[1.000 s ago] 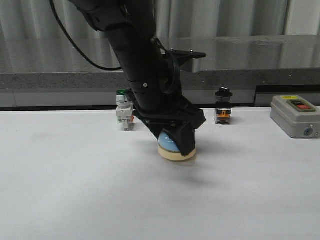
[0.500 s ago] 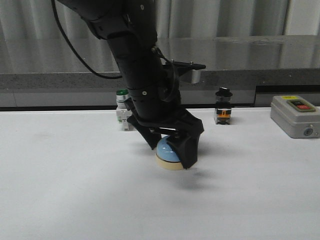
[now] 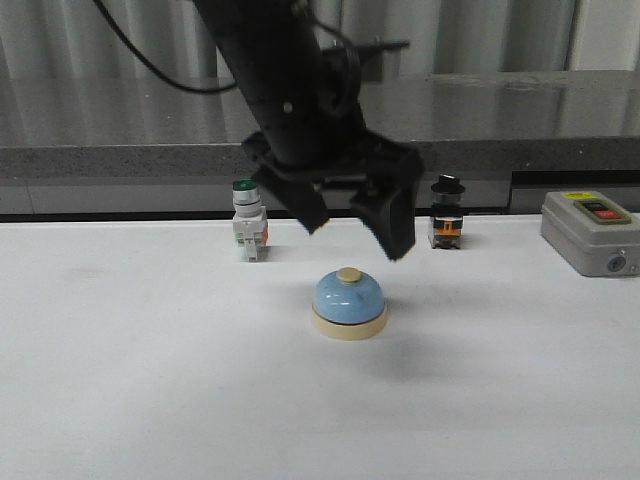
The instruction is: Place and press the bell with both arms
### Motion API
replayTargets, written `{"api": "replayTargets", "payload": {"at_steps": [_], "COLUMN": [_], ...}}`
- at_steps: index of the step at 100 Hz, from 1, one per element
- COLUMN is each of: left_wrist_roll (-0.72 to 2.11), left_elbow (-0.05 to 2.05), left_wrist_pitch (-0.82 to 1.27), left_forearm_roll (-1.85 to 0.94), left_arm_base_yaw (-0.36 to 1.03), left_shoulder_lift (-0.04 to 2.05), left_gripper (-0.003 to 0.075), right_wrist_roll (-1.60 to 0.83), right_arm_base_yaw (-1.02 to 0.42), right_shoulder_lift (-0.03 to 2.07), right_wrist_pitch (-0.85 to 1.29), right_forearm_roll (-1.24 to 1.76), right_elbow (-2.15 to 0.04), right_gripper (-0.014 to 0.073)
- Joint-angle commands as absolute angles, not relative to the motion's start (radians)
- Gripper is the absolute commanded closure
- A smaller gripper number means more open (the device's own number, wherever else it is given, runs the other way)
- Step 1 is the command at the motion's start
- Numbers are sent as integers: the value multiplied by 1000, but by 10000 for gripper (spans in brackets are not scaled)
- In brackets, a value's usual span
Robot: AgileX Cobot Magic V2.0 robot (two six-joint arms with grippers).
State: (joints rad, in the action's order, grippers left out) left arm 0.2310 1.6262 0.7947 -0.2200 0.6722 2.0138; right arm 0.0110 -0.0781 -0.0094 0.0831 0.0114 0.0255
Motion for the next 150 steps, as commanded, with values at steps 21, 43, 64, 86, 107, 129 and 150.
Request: {"api": "replayTargets", "payload": {"at_steps": [21,43,64,86,107,129,150], "left_wrist_roll": [166,149,136,136,136,135,135], "left_elbow": [1637,1523,1312,1066,859,668,511], "left_wrist_pitch": [693,605,515,430,359,339,269], "left_forearm_roll": [-237,-237,-237,-237,-237,-237,-237], "left_arm_base_yaw": [641,551,412,299,282,282,282], "left_shoulder_lift": [1738,1540,1305,1045,813,615,507], "left_gripper": [116,174,190,200,258,327,465], "right_wrist_roll": [10,10,10,10,10,10,10], "right_arm_base_yaw": [-79,-79,-79,-79,-79,-79,-79], "right_shoulder_lift": [-28,-28,-28,-28,-28,-28,-28], "right_wrist_pitch": [0,0,0,0,0,0,0], "right_forearm_roll": [0,0,0,0,0,0,0], "right_elbow": [12,12,12,12,12,12,12], "right_gripper": [654,654,654,654,654,654,654]}}
